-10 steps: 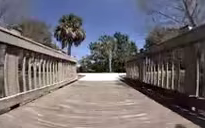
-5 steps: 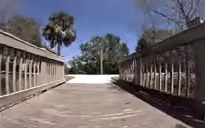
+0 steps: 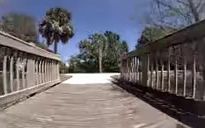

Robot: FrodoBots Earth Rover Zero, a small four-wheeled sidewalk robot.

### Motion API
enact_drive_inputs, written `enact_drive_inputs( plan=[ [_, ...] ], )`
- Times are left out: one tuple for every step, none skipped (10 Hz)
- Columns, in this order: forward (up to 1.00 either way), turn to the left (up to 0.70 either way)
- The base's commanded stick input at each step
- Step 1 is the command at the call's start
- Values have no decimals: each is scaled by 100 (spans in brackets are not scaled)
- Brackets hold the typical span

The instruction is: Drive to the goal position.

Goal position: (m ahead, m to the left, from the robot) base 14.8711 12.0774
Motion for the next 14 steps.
enact_drive_inputs(
  plan=[
    [85,0],
    [85,0],
    [85,0],
    [85,0],
    [85,0],
    [85,4],
    [85,24],
    [85,10],
    [85,0],
    [85,0],
    [85,0],
    [85,0],
    [85,0],
    [85,0]
  ],
)
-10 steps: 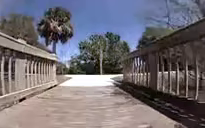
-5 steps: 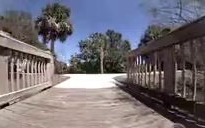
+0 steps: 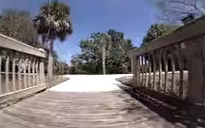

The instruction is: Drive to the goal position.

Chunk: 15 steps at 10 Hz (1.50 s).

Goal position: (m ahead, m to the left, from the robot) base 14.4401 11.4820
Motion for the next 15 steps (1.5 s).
enact_drive_inputs(
  plan=[
    [85,0],
    [85,0],
    [85,0],
    [85,0],
    [85,0],
    [85,0],
    [85,0],
    [85,0],
    [85,0],
    [85,0],
    [85,0],
    [85,0],
    [85,0],
    [85,30],
    [85,34]
  ],
)
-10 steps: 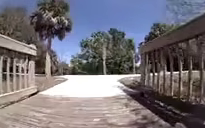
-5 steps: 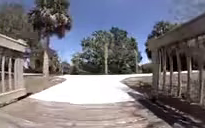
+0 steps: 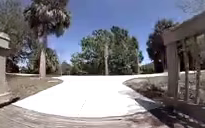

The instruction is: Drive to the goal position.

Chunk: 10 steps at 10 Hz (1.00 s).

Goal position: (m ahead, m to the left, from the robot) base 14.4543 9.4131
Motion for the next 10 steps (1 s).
enact_drive_inputs(
  plan=[
    [85,4],
    [85,0],
    [85,0],
    [85,0],
    [85,0],
    [85,0],
    [85,0],
    [85,0],
    [85,0],
    [85,0]
  ],
)
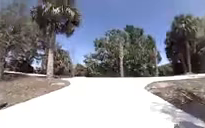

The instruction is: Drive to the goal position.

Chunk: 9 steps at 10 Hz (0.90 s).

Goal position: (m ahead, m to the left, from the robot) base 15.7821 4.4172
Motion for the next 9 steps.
enact_drive_inputs(
  plan=[
    [85,0],
    [85,0],
    [85,0],
    [85,0],
    [85,0],
    [85,0],
    [85,0],
    [85,0],
    [85,0]
  ],
)
